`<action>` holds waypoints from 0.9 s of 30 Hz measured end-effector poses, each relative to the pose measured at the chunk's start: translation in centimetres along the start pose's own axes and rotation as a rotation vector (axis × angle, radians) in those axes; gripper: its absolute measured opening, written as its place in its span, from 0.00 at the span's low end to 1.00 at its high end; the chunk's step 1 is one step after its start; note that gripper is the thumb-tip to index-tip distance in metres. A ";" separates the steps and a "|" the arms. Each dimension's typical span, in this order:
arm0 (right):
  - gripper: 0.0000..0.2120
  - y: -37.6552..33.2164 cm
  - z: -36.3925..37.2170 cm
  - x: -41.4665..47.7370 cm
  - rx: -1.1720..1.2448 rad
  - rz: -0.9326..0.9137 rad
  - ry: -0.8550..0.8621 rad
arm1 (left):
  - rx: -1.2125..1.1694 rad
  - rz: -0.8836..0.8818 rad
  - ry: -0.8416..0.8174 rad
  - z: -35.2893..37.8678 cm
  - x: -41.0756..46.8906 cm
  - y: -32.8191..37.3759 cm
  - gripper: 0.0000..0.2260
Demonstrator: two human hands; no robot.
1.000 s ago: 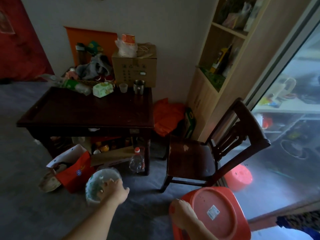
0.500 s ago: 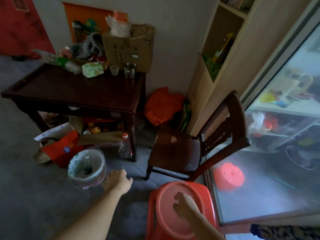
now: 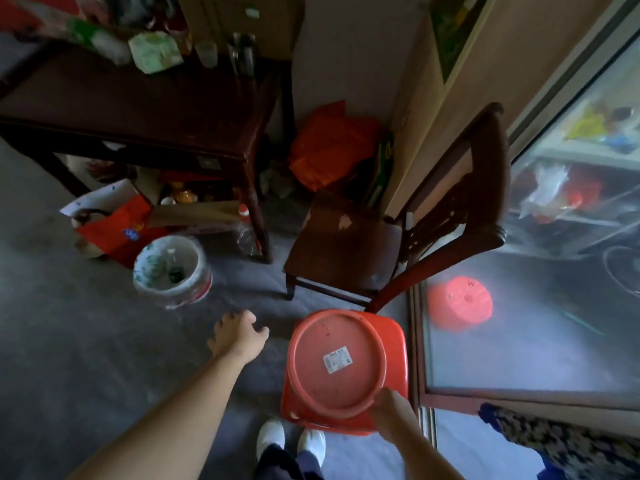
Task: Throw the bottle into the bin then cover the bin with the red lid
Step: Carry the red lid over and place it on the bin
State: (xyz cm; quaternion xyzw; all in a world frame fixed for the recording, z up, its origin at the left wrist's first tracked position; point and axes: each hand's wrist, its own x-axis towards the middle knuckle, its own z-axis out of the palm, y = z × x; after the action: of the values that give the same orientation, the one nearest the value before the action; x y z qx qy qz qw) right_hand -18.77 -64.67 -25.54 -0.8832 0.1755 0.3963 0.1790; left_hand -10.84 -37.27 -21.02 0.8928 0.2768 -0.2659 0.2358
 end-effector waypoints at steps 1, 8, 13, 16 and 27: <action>0.17 0.3 0.7 1.0 0.007 0.012 -0.011 | -0.010 -0.014 -0.007 0.6 0.8 -0.3 0.19; 0.15 1.5 6.3 7.4 0.152 0.150 -0.050 | -0.109 -0.048 -0.053 7.4 7.4 -2.3 0.24; 0.16 1.8 10.0 10.4 0.385 0.347 -0.013 | -0.180 0.013 -0.160 12.4 11.1 -3.1 0.32; 0.30 1.8 12.4 11.7 0.513 0.450 0.034 | -0.205 0.039 -0.202 14.6 12.7 -3.2 0.40; 0.19 1.6 14.8 12.6 0.703 0.593 0.271 | -0.299 0.135 -0.266 18.1 15.2 -2.9 0.32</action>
State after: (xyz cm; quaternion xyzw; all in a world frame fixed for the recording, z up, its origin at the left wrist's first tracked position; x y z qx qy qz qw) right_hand -21.07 -61.43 -44.62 -0.7247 0.5651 0.2280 0.3217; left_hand -8.10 -39.82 -44.53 0.8214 0.2190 -0.3208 0.4176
